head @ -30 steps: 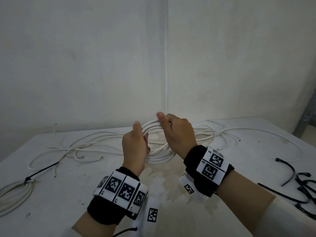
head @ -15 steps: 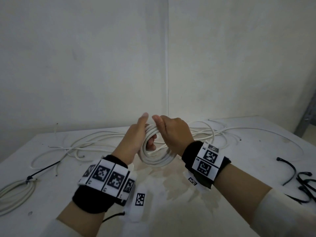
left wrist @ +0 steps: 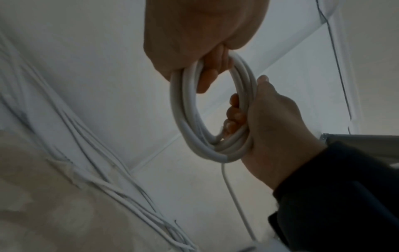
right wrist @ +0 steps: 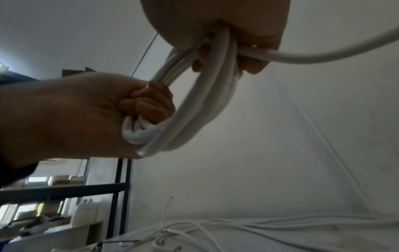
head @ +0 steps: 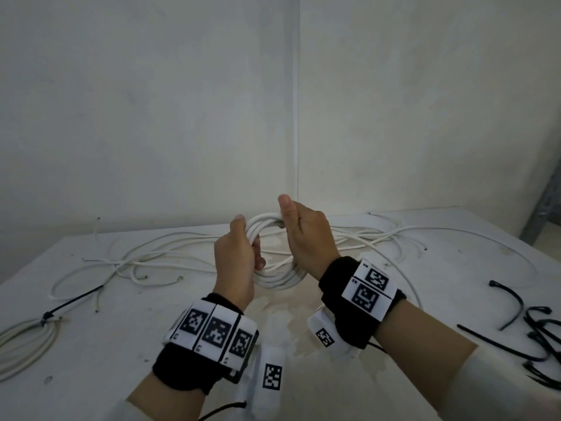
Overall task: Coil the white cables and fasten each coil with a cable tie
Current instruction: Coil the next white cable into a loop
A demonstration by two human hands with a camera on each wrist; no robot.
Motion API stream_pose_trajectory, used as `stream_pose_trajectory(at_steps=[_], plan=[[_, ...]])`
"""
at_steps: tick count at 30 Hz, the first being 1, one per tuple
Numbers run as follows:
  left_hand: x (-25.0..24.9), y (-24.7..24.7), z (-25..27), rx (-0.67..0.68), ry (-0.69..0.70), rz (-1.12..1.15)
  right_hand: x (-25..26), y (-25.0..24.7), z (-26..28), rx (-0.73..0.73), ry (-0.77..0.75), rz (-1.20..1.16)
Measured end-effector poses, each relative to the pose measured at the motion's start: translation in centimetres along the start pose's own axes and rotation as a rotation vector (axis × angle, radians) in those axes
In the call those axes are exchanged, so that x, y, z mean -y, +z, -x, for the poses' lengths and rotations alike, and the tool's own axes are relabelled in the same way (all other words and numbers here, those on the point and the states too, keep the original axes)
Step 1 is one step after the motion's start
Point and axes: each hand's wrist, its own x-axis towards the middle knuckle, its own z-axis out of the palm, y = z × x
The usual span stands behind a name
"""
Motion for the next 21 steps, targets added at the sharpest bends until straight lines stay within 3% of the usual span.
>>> stream_pose_trajectory(at_steps=[3,6,8,13,16,21], plan=[[-0.2,-0.7,-0.4,0.136,-0.022,-0.094,-0.6,-0.2,-0.2,0.022,-0.015,0.041],[-1.1,-1.5,-0.9,0.333,-0.085,-0.312,-1.2,-0.1,0.1,0.156,-0.062,0.131],[-1.3,-1.5,-0.9,0.385,-0.110,-0.434,-1.2,0.2,0.3,0.213,-0.105,0.172],[-0.2,-0.8,-0.2,0.209,-0.016,-0.326,-1.0,0.5,0.2,0.181,-0.136,0.055],[-0.1,-0.7,0.0,0.124,-0.041,-0.161,-1.2,0.5,-0.1,0.094,-0.037,-0.068],[-0.1,-0.4,-0.1,0.068,-0.014,-0.066,-1.6,0.8,-0.2,-0.007,-0.061,0.017]])
